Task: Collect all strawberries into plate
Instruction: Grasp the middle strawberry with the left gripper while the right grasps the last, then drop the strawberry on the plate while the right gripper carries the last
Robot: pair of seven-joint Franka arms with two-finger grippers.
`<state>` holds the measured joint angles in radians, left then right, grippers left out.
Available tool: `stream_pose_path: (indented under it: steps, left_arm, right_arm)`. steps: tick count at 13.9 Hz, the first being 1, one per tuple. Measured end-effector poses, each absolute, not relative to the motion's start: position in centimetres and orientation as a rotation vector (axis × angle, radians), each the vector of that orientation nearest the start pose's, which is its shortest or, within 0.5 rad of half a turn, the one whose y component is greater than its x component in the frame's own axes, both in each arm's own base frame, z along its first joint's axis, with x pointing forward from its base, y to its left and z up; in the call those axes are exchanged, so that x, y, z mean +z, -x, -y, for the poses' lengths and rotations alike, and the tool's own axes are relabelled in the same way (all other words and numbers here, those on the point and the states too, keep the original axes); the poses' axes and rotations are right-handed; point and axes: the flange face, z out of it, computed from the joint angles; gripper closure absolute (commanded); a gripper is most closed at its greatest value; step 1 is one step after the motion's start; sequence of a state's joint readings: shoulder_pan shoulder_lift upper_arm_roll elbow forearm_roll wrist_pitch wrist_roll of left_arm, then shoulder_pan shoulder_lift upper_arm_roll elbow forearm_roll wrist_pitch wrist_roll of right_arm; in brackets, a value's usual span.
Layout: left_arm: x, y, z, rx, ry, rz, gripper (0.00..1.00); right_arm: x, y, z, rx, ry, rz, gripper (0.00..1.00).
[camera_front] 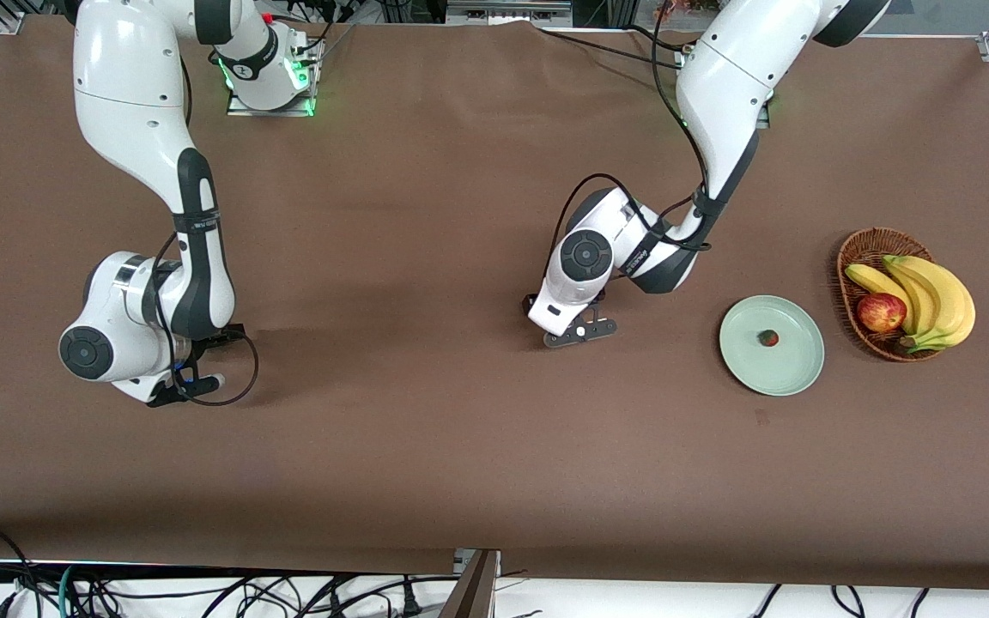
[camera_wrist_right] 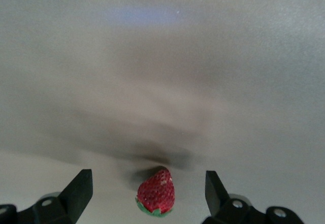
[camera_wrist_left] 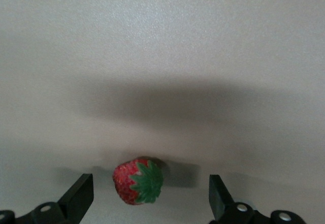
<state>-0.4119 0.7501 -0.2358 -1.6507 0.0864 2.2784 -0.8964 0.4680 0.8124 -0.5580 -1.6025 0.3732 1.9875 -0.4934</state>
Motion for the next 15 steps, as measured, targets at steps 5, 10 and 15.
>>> stream_pose_path:
  steps: [5,10,15]
  left_arm:
    - [17.4,-55.0,38.8,0.218,3.108,0.389,0.8]
    - [17.5,-55.3,38.5,0.211,3.107,0.396,0.87]
    - [23.1,-59.0,33.4,0.203,3.058,0.425,0.84]
  right_arm:
    - [17.7,-65.1,-0.1,0.501,3.081,0.437,0.73]
    - [17.6,-65.0,-0.2,0.503,3.079,0.44,1.0]
    - [19.5,-66.5,-6.8,0.385,3.069,0.331,1.0]
